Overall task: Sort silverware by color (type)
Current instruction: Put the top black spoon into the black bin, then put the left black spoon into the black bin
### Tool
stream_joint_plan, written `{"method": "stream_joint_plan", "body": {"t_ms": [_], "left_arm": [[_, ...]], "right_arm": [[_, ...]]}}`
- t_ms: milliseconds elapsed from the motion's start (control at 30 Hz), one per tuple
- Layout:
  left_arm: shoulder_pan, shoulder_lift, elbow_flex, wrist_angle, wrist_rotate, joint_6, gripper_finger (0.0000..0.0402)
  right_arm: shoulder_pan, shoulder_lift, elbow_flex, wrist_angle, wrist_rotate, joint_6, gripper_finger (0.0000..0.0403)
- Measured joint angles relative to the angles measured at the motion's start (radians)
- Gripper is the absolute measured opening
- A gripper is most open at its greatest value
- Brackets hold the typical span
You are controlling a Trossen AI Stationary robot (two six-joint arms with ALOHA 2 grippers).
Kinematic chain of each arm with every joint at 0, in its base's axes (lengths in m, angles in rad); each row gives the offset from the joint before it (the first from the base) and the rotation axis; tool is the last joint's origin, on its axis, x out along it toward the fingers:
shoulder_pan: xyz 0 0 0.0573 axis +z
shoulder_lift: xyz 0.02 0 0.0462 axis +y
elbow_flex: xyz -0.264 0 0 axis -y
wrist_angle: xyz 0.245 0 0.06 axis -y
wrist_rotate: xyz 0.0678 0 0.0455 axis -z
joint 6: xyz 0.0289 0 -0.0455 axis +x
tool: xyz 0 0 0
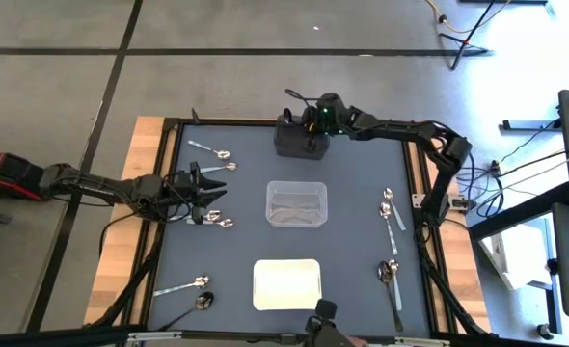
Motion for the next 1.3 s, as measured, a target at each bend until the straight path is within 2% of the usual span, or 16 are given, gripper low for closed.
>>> {"method": "stream_joint_plan", "body": {"t_ms": [133,233,500,633,800,967,1167,1300], "left_arm": [[0.000,0.000,0.000,0.000,-0.007,0.001,0.0105],[0.003,0.000,0.000,0.000,-0.017,-0.002,0.0105],[0.003,0.000,0.000,-0.001,-0.042,0.026,0.0121],[0.003,0.006,0.000,-0.001,-0.054,0.025,0.0150],[0.003,0.036,0.014,-0.030,0.016,-0.003,0.0189],[0.002,0.132,0.127,-0.146,0.028,-0.027,0.0194],[-0.045,0.317,0.306,-0.306,0.054,-0.063,0.0191],[-0.091,0.440,0.426,-0.390,0.017,-0.176,0.0191]], "right_arm": [[0.000,0.013,0.003,-0.027,0.065,0.001,0.0016],[0.000,0.013,0.003,-0.045,0.071,0.001,0.0032],[0.002,-0.025,0.003,-0.049,0.057,-0.003,0.0125],[0.008,-0.109,0.003,-0.071,-0.036,-0.014,0.0150],[0.073,-0.220,-0.038,-0.068,-0.127,-0.021,0.0154],[0.194,-0.308,-0.141,0.001,-0.133,-0.052,0.0154],[0.335,-0.393,-0.304,0.187,-0.124,-0.047,0.0154],[0.428,-0.429,-0.402,0.275,-0.123,-0.024,0.0154]]}}
